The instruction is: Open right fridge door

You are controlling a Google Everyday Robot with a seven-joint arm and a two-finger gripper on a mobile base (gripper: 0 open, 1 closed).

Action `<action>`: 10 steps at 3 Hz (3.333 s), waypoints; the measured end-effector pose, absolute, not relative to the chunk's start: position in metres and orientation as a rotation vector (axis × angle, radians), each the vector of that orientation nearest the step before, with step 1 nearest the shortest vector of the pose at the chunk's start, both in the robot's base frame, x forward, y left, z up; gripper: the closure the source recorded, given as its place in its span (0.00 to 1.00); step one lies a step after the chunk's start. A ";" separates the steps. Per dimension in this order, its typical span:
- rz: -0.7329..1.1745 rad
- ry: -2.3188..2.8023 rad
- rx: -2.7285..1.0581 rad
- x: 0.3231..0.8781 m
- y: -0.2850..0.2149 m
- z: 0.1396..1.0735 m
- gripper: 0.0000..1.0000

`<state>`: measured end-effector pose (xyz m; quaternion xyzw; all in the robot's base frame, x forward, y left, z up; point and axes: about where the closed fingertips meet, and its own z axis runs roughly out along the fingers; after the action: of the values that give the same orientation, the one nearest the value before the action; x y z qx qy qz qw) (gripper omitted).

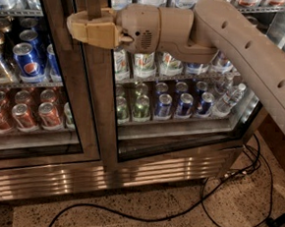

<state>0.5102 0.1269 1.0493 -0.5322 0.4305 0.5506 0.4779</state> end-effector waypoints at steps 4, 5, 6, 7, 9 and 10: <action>1.364 1.060 -1.286 0.500 0.122 1.051 1.00; 1.371 1.066 -1.280 0.495 0.121 1.051 1.00; 1.376 1.072 -1.270 0.490 0.119 1.051 1.00; 1.377 1.072 -1.270 0.489 0.118 1.051 1.00; 1.386 1.083 -1.262 0.485 0.116 1.051 1.00; 1.394 1.088 -1.255 0.480 0.115 1.052 1.00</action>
Offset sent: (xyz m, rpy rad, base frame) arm -0.1998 0.0668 0.0568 0.0916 0.2290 0.0313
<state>0.4804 0.1149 1.0520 -0.5116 0.4435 0.5682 0.4677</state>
